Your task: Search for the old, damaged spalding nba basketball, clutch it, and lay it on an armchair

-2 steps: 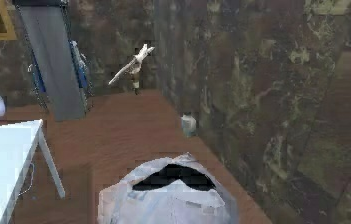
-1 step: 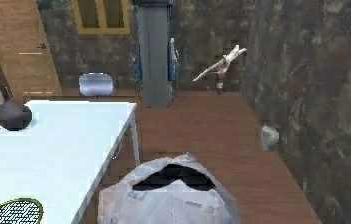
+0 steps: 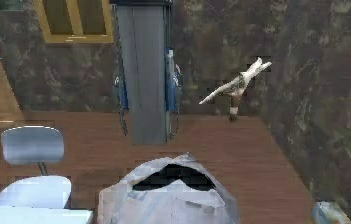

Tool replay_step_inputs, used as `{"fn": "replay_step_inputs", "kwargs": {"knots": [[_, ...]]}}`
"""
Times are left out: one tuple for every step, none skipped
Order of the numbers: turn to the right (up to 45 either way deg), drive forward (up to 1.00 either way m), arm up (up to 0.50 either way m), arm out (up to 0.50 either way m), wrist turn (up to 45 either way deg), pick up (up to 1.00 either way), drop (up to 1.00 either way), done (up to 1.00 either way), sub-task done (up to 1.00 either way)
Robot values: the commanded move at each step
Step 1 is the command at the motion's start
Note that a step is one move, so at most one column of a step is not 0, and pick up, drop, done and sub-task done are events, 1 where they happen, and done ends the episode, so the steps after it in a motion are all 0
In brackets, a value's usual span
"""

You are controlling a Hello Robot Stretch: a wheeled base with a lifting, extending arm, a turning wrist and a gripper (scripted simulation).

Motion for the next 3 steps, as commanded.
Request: {"fn": "replay_step_inputs", "kwargs": {"knots": [[0.0, 0.7, 0.0, 0.0, 0.0, 0.0, 0.0, 0.0, 0.0], [-30.0, 0.0, 0.0, 0.0, 0.0, 0.0, 0.0, 0.0, 0.0], [0.0, 0.85, 0.0, 0.0, 0.0, 0.0, 0.0, 0.0, 0.0]]}}
